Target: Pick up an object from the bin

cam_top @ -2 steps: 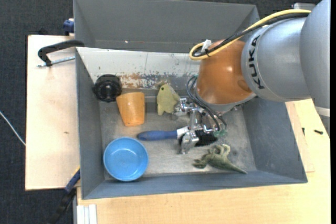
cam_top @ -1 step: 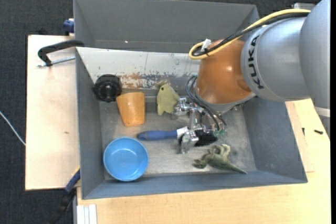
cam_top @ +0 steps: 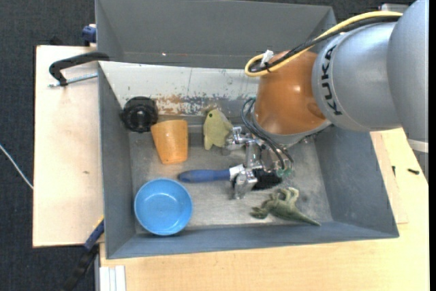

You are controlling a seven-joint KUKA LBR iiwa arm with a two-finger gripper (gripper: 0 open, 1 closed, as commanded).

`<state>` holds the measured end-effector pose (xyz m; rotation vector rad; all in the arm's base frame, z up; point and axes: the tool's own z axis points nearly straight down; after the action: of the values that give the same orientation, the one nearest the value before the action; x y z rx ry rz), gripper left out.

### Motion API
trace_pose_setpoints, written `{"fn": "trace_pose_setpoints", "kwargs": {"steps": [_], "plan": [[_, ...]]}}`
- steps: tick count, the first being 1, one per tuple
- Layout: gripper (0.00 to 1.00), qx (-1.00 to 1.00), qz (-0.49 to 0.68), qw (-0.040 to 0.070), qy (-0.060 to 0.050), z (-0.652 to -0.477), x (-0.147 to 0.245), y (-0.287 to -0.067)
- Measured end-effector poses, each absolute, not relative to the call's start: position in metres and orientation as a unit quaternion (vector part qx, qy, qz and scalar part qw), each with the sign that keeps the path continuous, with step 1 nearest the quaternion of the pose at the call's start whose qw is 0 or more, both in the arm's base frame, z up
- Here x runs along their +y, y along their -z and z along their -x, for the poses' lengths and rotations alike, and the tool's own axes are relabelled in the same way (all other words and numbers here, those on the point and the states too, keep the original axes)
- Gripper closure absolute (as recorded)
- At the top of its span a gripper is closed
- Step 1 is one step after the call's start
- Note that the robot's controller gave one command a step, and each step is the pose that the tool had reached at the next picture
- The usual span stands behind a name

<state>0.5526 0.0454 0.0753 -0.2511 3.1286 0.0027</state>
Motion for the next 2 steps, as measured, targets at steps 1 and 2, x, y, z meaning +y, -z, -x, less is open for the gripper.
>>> {"fn": "trace_pose_setpoints", "kwargs": {"steps": [1, 2], "plan": [[1.00, 0.997, 0.080, 0.003, -0.001, -0.553, 0.046, -0.076], [1.00, 0.997, 0.080, 0.006, 0.000, -0.556, 0.047, -0.163]]}}
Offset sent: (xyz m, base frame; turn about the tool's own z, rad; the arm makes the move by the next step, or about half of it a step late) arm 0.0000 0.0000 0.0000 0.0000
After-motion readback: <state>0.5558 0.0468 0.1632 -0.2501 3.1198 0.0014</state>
